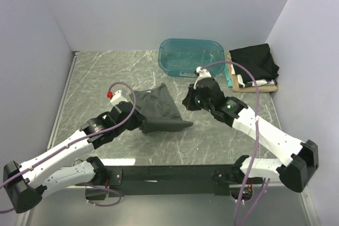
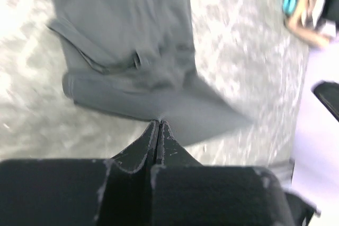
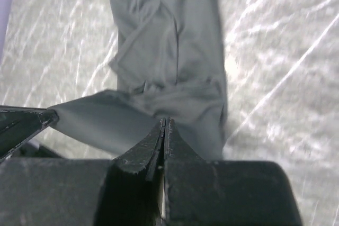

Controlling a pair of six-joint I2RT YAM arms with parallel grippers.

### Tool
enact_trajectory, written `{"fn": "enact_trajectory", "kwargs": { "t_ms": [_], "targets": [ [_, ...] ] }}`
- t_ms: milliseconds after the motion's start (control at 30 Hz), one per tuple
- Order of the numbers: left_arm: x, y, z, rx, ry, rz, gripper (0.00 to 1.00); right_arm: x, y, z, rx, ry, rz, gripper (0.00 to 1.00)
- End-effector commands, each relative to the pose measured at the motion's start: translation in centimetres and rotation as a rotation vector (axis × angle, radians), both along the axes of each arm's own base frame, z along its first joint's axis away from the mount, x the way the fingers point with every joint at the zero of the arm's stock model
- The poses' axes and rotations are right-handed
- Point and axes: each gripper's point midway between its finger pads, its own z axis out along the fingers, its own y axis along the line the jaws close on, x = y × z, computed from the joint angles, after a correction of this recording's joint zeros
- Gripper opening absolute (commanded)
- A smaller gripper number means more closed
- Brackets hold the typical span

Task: Fold and stack the t-shirts
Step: Fold the tshirt

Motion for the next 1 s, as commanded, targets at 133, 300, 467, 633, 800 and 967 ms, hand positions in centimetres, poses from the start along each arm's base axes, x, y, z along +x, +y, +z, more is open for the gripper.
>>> {"fn": "enact_trajectory", "kwargs": {
  "t_ms": [133, 300, 467, 633, 800, 967],
  "targets": [
    [5.3, 2.6, 3.7, -0.029, -0.117, 0.117, 0.01, 4.6, 1.0, 3.6, -0.011, -0.091, 0.003, 0.00],
    [6.0, 2.3, 2.8, 0.002, -0.090, 0.089, 0.01, 2.8, 1.7, 0.4, -0.069, -0.045, 0.161, 0.00],
    [5.9, 1.9, 1.6, 0.020, -0.058, 0.062, 0.01, -1.1, 1.4, -3.5, -0.092, -0.027, 0.354, 0.27],
    [5.6, 2.2, 1.1, 0.015, -0.048, 0.074, 0.01, -3.1, 0.8, -6.4, -0.125, -0.035, 0.469, 0.51],
    [5.3, 2.5, 1.1, 0.010, -0.046, 0.081, 0.01, -2.7, 1.0, -8.3, -0.147, -0.023, 0.479, 0.53],
    [5.1, 3.0, 1.1, 0.015, -0.047, 0.095, 0.01, -3.2, 1.7, -8.4, -0.123, -0.016, 0.522, 0.51]
  ]
}}
